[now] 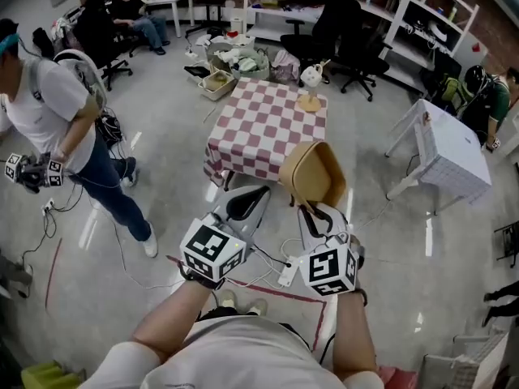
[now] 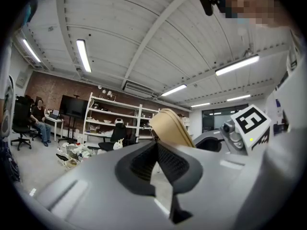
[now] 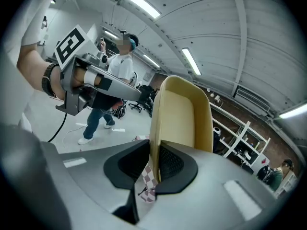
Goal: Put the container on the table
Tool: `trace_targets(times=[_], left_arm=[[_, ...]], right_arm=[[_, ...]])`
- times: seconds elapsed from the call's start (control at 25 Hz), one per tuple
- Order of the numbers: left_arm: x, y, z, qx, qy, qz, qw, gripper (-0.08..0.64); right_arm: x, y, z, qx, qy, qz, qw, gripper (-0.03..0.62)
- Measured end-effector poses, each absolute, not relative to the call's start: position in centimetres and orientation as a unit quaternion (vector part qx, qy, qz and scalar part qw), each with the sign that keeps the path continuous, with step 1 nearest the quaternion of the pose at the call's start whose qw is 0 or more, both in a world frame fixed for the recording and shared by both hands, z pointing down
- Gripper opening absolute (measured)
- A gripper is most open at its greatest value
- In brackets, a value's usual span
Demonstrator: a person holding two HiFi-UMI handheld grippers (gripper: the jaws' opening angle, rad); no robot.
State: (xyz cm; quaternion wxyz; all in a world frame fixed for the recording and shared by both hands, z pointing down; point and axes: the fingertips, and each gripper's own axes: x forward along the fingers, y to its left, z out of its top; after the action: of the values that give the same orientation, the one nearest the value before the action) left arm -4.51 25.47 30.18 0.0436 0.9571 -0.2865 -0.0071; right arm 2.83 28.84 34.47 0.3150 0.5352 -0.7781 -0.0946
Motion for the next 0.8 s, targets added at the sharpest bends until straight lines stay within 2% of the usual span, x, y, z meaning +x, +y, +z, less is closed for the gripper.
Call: trace_targets(times=[0.28,0.8], left_arm=[[-4.2,25.2,30.2,0.953,-0.300,-0.009,0.044,0.000],[-3.4,22.0,31.5,0.947,-0.315,-0.003,0.062,0.000]], right_arm=[[3.5,29.1,33.8,0.532,-0.792,-0.098,0.283,0.052],[5.3,25.9,34.9,0.530,-0.794,-0.091,0.282,0.052]])
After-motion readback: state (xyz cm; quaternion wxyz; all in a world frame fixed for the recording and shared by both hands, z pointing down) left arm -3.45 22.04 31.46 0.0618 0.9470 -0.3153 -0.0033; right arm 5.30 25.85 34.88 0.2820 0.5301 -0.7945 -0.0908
